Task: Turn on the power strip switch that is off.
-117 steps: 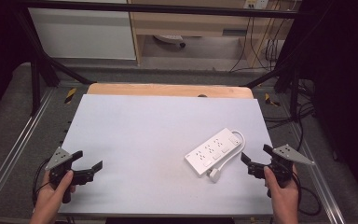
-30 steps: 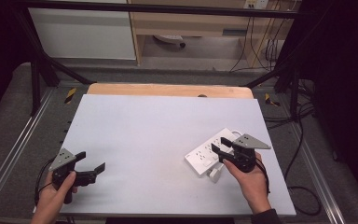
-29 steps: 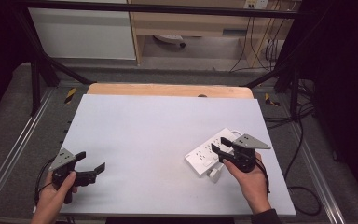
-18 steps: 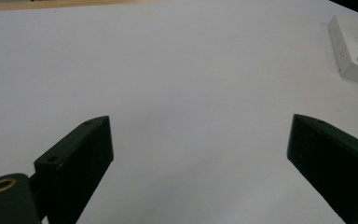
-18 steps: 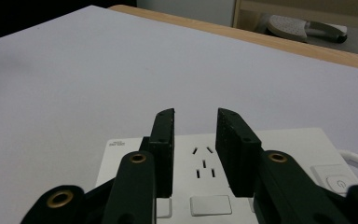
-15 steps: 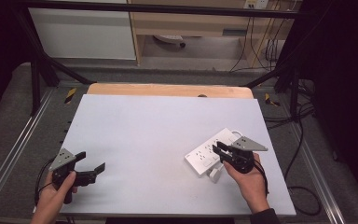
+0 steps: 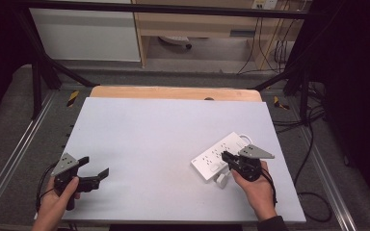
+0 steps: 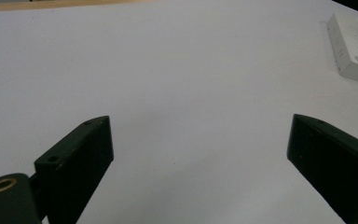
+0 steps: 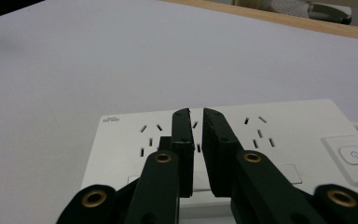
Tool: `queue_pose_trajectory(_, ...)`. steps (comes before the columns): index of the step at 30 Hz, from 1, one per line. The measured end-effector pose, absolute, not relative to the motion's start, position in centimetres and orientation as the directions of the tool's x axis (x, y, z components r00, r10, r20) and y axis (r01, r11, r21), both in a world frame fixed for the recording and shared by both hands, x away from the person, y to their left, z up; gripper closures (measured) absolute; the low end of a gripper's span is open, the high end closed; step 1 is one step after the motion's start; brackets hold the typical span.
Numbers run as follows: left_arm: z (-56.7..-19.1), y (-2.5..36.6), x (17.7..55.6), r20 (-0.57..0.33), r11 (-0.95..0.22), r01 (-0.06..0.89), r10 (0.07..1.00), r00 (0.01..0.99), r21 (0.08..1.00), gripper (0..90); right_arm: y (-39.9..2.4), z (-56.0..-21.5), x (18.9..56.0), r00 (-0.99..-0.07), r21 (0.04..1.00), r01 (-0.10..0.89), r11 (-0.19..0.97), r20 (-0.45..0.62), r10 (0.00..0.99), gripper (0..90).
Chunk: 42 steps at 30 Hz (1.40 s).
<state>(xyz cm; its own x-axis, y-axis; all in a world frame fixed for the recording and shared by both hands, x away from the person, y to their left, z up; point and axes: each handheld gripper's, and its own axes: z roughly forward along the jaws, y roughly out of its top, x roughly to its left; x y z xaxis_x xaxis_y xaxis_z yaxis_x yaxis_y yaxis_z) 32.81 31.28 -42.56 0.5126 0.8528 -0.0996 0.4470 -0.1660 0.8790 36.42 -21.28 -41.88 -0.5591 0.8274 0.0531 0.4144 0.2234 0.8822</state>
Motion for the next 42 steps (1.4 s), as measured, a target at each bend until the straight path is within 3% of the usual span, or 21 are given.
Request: queue_pose_trajectory(42,-42.6,31.1,32.9,-0.09,-0.182,0.45,0.85,0.519,0.874,7.5,-20.2,-44.0,36.2,-0.589,0.851,0.45,0.271,0.055,0.807,89.1)
